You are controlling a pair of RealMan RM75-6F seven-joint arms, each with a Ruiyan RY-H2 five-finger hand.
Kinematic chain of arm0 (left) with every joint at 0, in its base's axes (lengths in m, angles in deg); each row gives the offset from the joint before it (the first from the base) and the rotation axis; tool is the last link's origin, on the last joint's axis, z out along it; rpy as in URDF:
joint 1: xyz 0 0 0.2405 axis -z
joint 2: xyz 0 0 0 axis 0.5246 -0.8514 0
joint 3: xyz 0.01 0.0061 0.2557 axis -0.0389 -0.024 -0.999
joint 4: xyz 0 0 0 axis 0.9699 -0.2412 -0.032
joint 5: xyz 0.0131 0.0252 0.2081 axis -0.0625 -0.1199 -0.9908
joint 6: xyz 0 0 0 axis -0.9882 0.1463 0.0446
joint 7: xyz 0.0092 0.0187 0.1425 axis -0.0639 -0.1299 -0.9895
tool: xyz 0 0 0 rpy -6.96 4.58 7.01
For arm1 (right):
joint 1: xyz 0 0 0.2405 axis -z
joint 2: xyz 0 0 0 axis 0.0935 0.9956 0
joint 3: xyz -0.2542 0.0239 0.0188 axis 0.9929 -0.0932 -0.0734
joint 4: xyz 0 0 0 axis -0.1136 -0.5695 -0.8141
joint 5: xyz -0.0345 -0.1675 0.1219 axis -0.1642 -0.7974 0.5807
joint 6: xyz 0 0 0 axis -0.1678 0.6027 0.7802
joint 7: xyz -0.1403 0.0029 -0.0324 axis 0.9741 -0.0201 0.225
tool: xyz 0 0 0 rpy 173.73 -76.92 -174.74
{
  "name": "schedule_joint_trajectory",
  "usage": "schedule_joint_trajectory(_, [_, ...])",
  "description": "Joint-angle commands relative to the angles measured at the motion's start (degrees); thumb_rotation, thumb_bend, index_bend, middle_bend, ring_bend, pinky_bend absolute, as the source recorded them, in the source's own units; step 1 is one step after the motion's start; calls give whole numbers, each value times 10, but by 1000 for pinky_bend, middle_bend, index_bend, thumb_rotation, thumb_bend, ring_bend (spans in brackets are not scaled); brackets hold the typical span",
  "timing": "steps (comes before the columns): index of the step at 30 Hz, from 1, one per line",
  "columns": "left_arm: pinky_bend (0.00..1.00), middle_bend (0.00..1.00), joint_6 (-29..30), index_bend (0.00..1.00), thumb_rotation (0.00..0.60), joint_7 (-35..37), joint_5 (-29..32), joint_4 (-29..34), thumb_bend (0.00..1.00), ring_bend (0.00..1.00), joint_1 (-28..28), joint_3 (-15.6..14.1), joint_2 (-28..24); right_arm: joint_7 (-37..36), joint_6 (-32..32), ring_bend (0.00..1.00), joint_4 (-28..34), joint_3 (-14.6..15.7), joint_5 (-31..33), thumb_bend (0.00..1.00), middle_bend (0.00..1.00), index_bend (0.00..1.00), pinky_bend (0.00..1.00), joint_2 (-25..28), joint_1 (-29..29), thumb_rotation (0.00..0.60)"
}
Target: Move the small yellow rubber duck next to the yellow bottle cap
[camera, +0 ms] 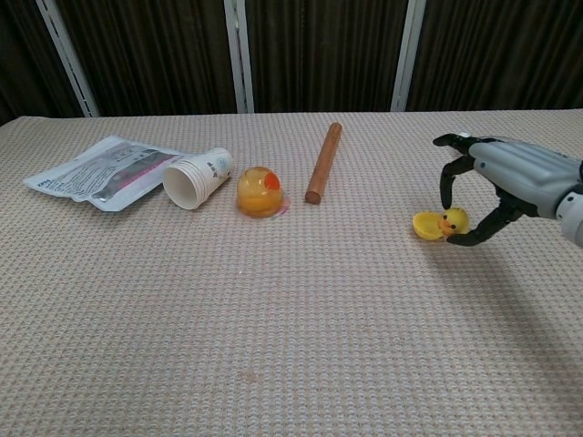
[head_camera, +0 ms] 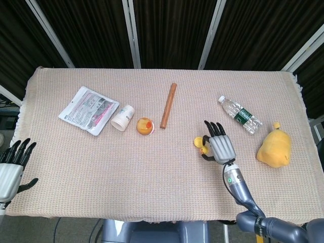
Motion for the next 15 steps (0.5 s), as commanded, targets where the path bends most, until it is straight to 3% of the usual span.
schedule_joint_trajectory(1, [171, 0, 0, 0, 600, 2, 0, 0, 0, 0, 0, -1, 0, 10, -11, 0, -4, -9, 8, 142, 0, 540, 0, -9, -13, 600])
schedule_joint_trajectory(15, [170, 0, -5, 0, 600, 22, -2, -4, 0, 0, 0, -4, 1, 15, -61, 0, -51, -32, 34, 142, 0, 540, 0, -42, -65, 600])
